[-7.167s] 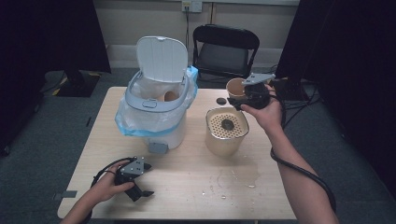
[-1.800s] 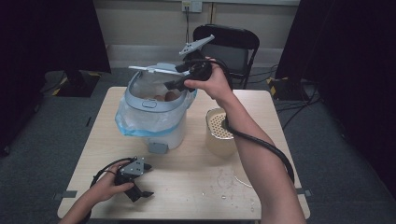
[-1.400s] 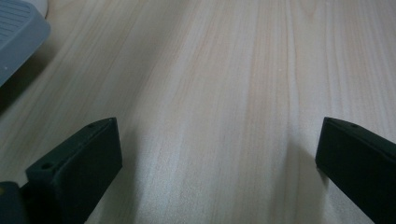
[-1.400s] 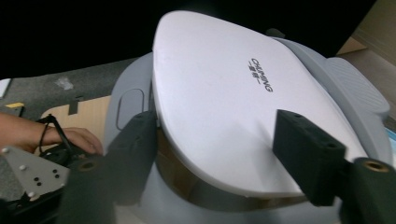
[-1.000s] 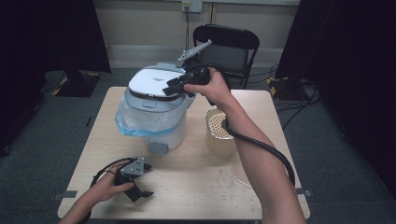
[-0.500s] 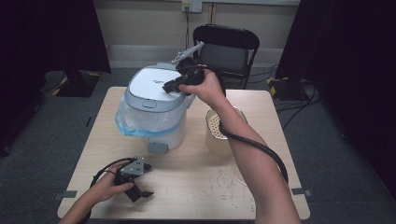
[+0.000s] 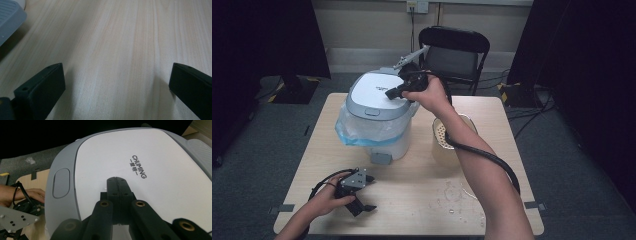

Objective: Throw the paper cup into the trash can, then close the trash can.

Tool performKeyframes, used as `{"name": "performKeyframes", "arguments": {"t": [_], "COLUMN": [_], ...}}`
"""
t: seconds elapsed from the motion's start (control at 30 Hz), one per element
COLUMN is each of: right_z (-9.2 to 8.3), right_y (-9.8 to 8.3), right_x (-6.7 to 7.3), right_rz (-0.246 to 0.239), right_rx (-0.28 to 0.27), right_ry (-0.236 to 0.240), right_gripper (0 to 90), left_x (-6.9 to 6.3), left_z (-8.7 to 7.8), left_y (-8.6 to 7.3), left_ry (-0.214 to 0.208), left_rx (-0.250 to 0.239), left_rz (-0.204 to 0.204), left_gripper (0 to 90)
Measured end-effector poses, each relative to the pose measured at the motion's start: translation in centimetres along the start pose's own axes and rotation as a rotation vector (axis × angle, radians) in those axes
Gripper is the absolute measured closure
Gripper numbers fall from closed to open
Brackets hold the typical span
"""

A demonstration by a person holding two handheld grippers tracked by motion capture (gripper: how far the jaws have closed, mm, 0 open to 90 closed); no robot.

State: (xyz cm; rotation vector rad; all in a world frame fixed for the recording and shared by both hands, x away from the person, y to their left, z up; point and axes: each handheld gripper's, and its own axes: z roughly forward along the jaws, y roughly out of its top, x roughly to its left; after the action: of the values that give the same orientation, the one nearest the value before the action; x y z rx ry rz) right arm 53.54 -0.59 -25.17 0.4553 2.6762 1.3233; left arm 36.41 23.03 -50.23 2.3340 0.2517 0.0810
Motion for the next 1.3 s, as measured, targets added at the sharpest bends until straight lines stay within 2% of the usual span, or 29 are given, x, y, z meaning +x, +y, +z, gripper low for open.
{"name": "performKeyframes", "arguments": {"t": [0.13,0.27,0.3,0.33,0.4,0.47,0.53,0.57,0.63,0.73,0.93,1.07,1.17,1.2,1.3], "right_z": [0.1,0.0,-0.1,-0.1,-0.3,-0.6,-1.1,-1.4,-1.9,-2.5,-3.3,-3.9,-4.1,-4.2,-4.5], "right_y": [0.0,-0.3,-0.3,-0.2,-0.2,-0.4,-0.7,-0.8,-1.1,-1.5,-2.2,-2.9,-3.6,-3.9,-4.3], "right_x": [0.1,0.0,0.0,0.1,0.0,-0.2,-0.6,-0.7,-1.0,-1.0,-0.5,-0.4,-0.4,-0.4,-0.1], "right_rz": [-0.005,0.009,0.012,-0.001,0.024,0.033,0.057,0.06,0.066,0.069,0.058,0.067,0.07,0.072,0.055], "right_rx": [-0.004,-0.03,-0.03,-0.03,-0.041,-0.048,-0.06,-0.064,-0.076,-0.063,-0.055,-0.07,-0.061,-0.055,-0.048], "right_ry": [0.0,0.012,0.016,-0.015,-0.031,-0.052,-0.049,-0.075,-0.085,-0.112,-0.12,-0.107,-0.117,-0.105,-0.114], "right_gripper": [90.0,88.0,80.4,72.7,54.5,46.4,35.3,31.7,31.2,20.0,14.3,14.3,14.4,14.4,14.5], "left_x": [0.0,0.0,0.0,0.0,0.0,0.0,0.0,0.0,0.0,0.0,0.1,0.1,0.1,0.1,0.1], "left_z": [0.0,0.0,0.0,0.0,0.0,0.0,0.0,0.0,0.0,0.0,0.0,0.0,0.0,0.0,0.0], "left_y": [0.0,0.0,0.0,0.0,0.0,0.0,0.0,0.0,0.0,0.0,0.0,0.0,0.0,0.0,0.0], "left_ry": [0.0,0.0,0.0,0.0,0.0,0.0,0.0,-0.001,-0.002,-0.004,-0.001,0.0,-0.001,0.0,0.002], "left_rx": [0.0,0.0,0.0,0.0,0.0,0.0,0.002,-0.002,-0.005,-0.004,-0.002,-0.003,-0.005,-0.005,-0.001], "left_rz": [-0.001,0.0,0.0,0.0,0.0,0.0,0.002,0.002,0.0,0.001,0.009,0.01,0.009,0.009,0.01], "left_gripper": [0.0,0.0,0.0,0.0,0.0,0.0,0.0,0.0,0.0,0.0,0.0,0.0,0.0,0.0,0.0]}}
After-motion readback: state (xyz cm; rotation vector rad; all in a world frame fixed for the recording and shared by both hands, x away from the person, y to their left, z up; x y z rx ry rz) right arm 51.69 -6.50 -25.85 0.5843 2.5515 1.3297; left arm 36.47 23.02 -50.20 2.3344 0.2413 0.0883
